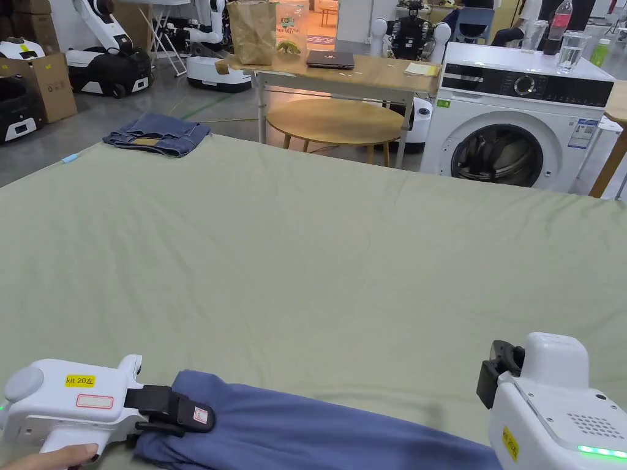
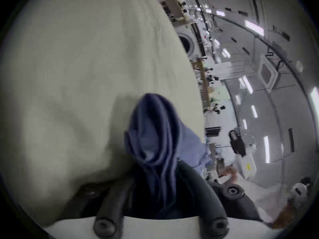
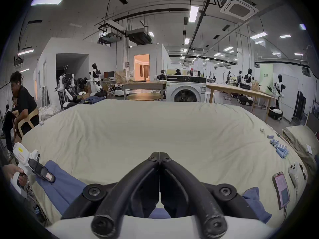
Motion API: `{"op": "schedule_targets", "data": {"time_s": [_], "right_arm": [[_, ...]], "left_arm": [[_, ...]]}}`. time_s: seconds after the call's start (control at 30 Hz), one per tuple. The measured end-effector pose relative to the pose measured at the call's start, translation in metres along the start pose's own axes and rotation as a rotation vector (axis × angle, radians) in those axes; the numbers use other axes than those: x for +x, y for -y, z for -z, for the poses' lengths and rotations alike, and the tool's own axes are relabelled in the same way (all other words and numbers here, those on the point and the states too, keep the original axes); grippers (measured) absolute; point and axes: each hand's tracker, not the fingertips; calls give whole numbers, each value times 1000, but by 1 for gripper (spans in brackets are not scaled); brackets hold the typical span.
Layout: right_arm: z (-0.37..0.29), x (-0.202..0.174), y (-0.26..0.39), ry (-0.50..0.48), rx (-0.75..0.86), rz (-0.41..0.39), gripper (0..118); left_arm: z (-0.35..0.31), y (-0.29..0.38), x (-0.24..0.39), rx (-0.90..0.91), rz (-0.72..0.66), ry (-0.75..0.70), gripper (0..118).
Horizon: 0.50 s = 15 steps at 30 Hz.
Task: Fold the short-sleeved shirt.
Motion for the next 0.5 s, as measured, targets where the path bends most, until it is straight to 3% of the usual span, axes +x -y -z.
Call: {"op": "schedule_targets", "data": {"time_s": [0.07, 0.2, 0.5], "right_arm": [[0, 0, 1, -4, -6, -3, 0], [-2, 1, 2, -6, -11, -7, 0], [-4, 8, 0, -12, -10, 2, 0]], "left_arm": [[-5, 0, -1, 32, -25, 64, 6], [-14, 3, 15, 60, 64, -29, 3], [-59, -1, 56, 128, 162, -94, 2]]}}
